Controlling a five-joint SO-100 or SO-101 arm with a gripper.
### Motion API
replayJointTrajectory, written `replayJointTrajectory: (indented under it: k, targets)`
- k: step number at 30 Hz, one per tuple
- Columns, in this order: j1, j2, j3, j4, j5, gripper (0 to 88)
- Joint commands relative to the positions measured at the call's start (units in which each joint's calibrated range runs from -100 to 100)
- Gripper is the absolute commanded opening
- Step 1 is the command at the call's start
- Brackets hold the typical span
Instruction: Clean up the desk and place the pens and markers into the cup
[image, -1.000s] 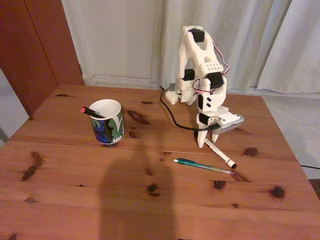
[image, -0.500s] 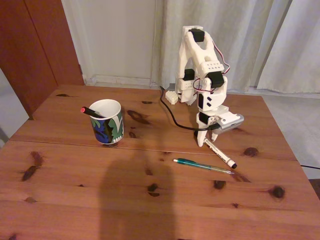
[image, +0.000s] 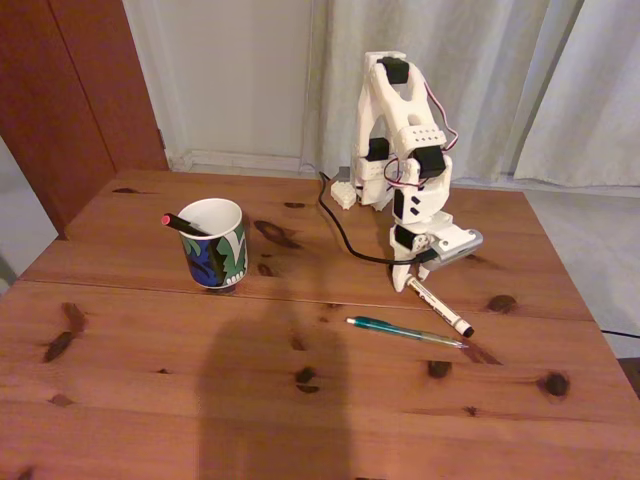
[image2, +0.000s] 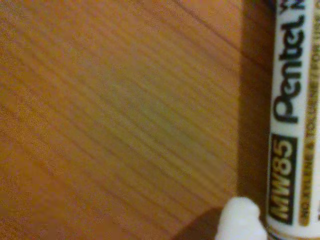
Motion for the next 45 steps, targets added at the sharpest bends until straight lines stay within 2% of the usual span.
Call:
replayJointTrajectory:
  k: [1,3,12,16,20,30,36,41,45]
  targets:
    - [0.46,-0.8,-0.23,-0.23,0.05,3.9]
    - [0.94,-0.8,-0.14,-0.23,-0.01,0.0]
    - [3.35,-1.21,-1.13,-2.46,0.05,0.8]
    - [6.81,-4.6,-0.14,-15.28,-0.43,0.8]
    - [11.23,-7.17,-0.23,-26.38,-4.41,0.8]
    - [21.45,-8.91,-0.23,-49.35,-10.17,0.7]
    - [27.48,-12.46,-0.05,-55.37,-15.56,0.7]
    - [31.98,-17.51,5.45,-59.67,-17.03,0.7]
    - [34.96,-21.9,15.19,-68.87,-18.13,0.7]
